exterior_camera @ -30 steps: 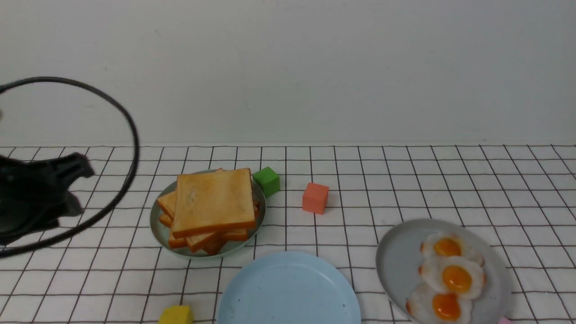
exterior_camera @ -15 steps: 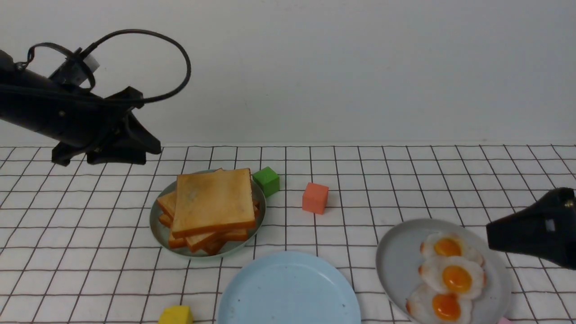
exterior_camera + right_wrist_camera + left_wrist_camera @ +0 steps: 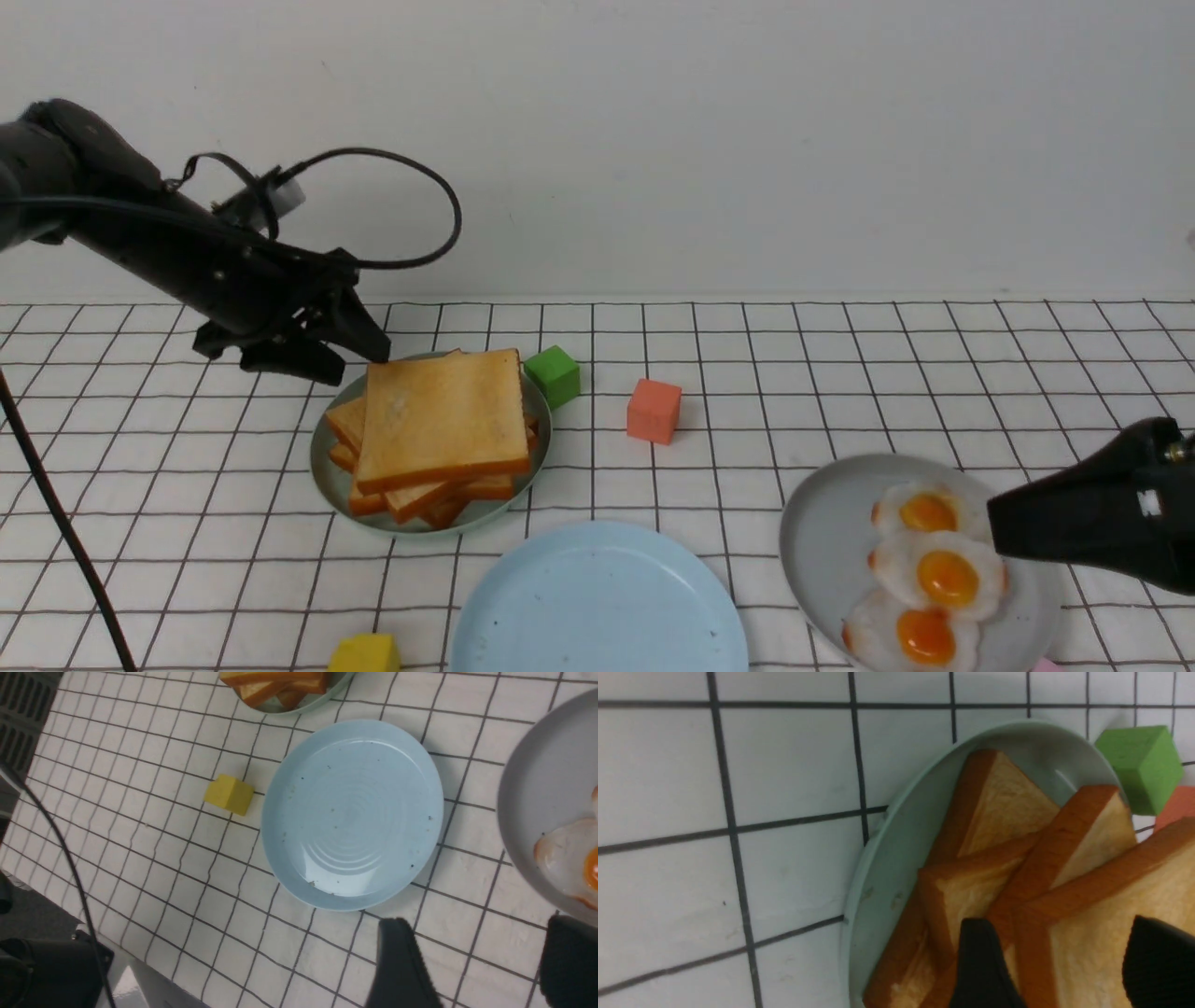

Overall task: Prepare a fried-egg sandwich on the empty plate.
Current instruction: Use the left arm to grab a slice of bread

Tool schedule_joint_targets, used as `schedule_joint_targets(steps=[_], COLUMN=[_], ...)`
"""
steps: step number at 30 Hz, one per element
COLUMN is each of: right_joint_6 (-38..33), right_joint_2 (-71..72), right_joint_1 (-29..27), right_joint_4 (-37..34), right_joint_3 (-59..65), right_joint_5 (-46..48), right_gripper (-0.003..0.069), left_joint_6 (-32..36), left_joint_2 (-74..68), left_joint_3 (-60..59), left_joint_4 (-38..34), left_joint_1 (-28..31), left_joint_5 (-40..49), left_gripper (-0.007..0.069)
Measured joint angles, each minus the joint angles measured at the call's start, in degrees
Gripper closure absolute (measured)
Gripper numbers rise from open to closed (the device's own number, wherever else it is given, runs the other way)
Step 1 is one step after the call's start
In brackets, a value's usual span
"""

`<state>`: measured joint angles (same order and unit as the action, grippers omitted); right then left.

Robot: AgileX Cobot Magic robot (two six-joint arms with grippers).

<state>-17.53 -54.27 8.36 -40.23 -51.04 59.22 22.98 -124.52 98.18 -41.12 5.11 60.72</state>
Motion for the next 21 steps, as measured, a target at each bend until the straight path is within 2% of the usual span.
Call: schedule_joint_targets(steps=[5, 11, 17, 19, 21], right_joint_6=[-0.2, -0.2, -0.2, -0.2, -0.2], right_joint_2=[0.0, 0.0, 0.0, 0.0, 0.0], right_joint_1=[0.0, 0.0, 0.0, 0.0, 0.0], right_joint_4=[-1.57, -1.76, -1.8, -1.8, -1.8], right_joint_3=[0.0, 0.0, 0.0, 0.0, 0.0], right_joint_5=[1.24, 1.9, 2.08, 2.14, 2.14], right_gripper=[0.0239, 0.0239, 0.0239, 0.0239, 0.0239], left_joint_6=[3.76, 6.01, 6.57, 7.3, 7.44], left_joint_2=[-2.88, -3.16, -3.34, -3.41, -3.41], left_joint_3=[0.0, 0.43, 0.6, 0.6, 0.6], left_joint_4=[-5.13, -7.95, -8.39, -8.77, -8.82], left_joint_1=[0.0, 0.0, 0.0, 0.0, 0.0], left_joint_5=[-0.06, -0.06, 0.12, 0.3, 0.35], left_gripper=[0.0217, 0.0272, 0.0355, 0.0412, 0.0435])
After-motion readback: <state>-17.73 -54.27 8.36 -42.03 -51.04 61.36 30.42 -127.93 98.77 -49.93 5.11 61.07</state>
